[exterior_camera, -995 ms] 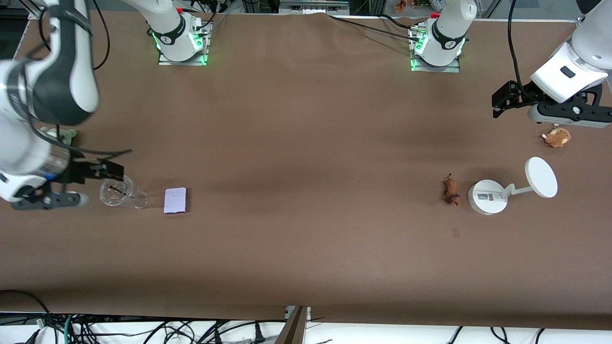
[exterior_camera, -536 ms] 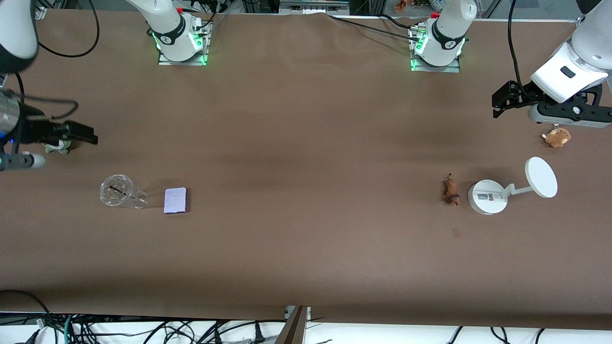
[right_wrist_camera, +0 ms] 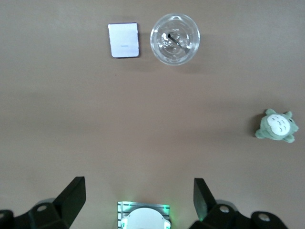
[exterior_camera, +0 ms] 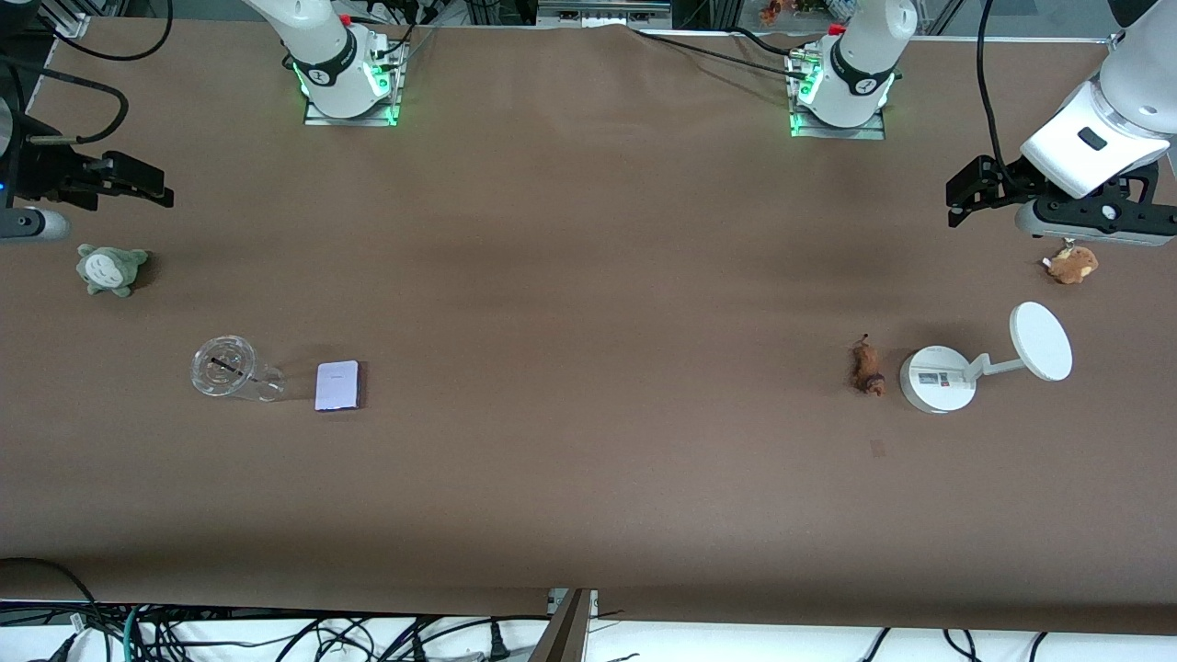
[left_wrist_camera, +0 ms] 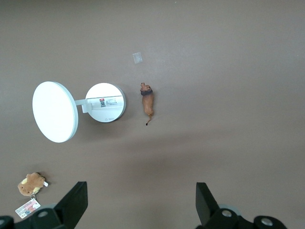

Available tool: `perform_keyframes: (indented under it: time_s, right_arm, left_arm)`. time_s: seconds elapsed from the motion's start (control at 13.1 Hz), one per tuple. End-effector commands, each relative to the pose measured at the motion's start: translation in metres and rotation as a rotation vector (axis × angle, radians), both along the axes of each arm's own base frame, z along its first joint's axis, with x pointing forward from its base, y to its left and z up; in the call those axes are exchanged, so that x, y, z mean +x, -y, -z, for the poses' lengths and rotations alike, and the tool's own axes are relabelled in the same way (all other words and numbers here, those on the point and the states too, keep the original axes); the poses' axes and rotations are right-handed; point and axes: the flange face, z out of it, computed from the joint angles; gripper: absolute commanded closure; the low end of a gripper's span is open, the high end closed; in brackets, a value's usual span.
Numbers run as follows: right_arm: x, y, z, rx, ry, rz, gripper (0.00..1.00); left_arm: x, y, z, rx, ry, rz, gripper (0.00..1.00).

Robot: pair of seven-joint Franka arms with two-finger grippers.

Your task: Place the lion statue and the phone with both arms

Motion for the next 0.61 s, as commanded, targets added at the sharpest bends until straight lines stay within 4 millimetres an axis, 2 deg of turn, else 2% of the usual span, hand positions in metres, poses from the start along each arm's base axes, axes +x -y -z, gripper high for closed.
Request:
perform_keyframes:
  time_s: [0.0, 0.54]
  right_arm:
    - [-0.003, 0.0, 0.003, -0.027, -0.009, 0.002, 0.0]
    - [0.012, -0.001, -0.012, -0.036, 0.005, 0.007, 0.0]
  left_arm:
    - [-0.005, 0.0, -0.004, 0.015, -0.001, 0.015, 0.0]
    - [-0.006, -0.001, -0.004, 0.015, -0.002, 0.013, 0.0]
